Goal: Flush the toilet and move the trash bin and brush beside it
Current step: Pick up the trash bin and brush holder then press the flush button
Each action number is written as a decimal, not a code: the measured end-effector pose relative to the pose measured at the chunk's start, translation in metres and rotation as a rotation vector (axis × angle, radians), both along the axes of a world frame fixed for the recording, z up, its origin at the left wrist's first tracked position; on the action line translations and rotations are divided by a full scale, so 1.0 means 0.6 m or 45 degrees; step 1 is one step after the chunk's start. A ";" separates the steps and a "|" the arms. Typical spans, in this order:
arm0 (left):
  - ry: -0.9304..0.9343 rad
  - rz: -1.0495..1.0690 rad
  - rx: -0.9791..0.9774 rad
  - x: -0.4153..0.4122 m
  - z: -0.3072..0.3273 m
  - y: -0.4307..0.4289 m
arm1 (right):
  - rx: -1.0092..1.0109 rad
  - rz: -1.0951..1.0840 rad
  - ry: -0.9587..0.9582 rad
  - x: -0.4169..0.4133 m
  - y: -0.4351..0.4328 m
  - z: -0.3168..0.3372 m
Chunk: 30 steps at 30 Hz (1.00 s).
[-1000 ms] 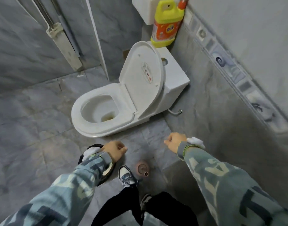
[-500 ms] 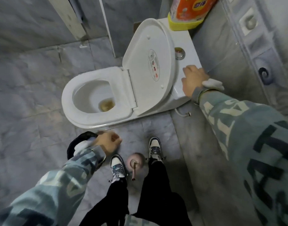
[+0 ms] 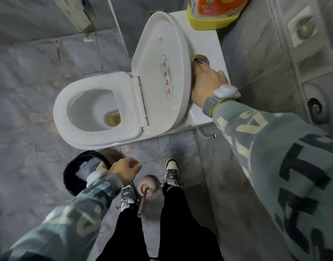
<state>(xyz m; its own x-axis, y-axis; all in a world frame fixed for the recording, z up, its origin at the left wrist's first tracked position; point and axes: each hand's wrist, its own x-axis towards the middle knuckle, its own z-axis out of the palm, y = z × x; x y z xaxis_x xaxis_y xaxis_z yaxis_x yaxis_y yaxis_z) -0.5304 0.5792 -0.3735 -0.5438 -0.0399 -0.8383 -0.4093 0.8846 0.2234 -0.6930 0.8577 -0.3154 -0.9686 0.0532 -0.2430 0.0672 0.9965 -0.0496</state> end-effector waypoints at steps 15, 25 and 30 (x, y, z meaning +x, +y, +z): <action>0.030 0.017 -0.006 -0.001 0.006 -0.004 | -0.056 -0.092 -0.117 0.001 -0.006 0.025; 0.034 0.020 -0.005 0.005 0.000 -0.011 | -0.068 -0.136 -0.139 0.004 -0.009 0.029; 0.046 0.009 -0.021 0.005 0.002 -0.009 | -0.055 -0.125 -0.156 0.000 -0.008 0.022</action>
<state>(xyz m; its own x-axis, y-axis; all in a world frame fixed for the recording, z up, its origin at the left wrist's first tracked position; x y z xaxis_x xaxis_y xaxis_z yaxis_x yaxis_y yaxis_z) -0.5274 0.5741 -0.3721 -0.5736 -0.0577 -0.8171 -0.4075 0.8854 0.2236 -0.6928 0.8529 -0.3020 -0.9222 0.1330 -0.3632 0.1723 0.9820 -0.0778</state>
